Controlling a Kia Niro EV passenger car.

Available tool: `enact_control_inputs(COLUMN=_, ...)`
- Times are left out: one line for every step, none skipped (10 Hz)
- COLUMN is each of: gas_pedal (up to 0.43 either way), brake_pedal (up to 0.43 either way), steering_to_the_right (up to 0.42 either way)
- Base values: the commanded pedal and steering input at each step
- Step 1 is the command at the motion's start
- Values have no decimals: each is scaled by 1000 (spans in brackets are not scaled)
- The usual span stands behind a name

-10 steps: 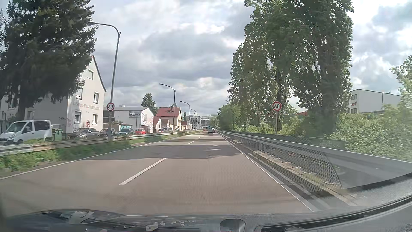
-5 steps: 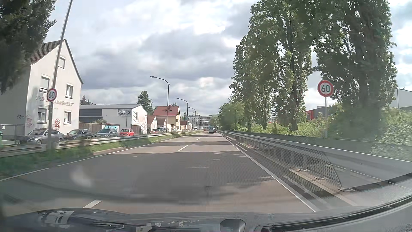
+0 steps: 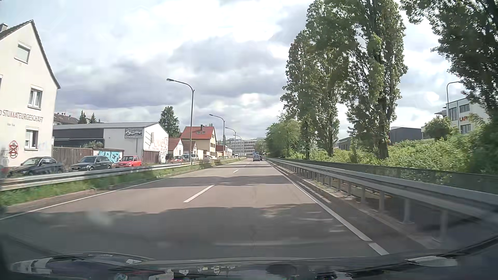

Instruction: Follow the waypoints while adhering to traffic rules and regulations

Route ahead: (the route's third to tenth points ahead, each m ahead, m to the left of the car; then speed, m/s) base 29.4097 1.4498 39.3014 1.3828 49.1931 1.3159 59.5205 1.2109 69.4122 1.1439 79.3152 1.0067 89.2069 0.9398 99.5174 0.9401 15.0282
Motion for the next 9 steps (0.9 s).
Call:
enact_control_inputs(gas_pedal=110, brake_pedal=0, steering_to_the_right=0)
enact_control_inputs(gas_pedal=110, brake_pedal=0, steering_to_the_right=0)
enact_control_inputs(gas_pedal=110, brake_pedal=0, steering_to_the_right=0)
enact_control_inputs(gas_pedal=110, brake_pedal=0, steering_to_the_right=0)
enact_control_inputs(gas_pedal=110, brake_pedal=0, steering_to_the_right=0)
enact_control_inputs(gas_pedal=110, brake_pedal=0, steering_to_the_right=0)
enact_control_inputs(gas_pedal=110, brake_pedal=0, steering_to_the_right=0)
enact_control_inputs(gas_pedal=110, brake_pedal=0, steering_to_the_right=0)
enact_control_inputs(gas_pedal=110, brake_pedal=0, steering_to_the_right=0)
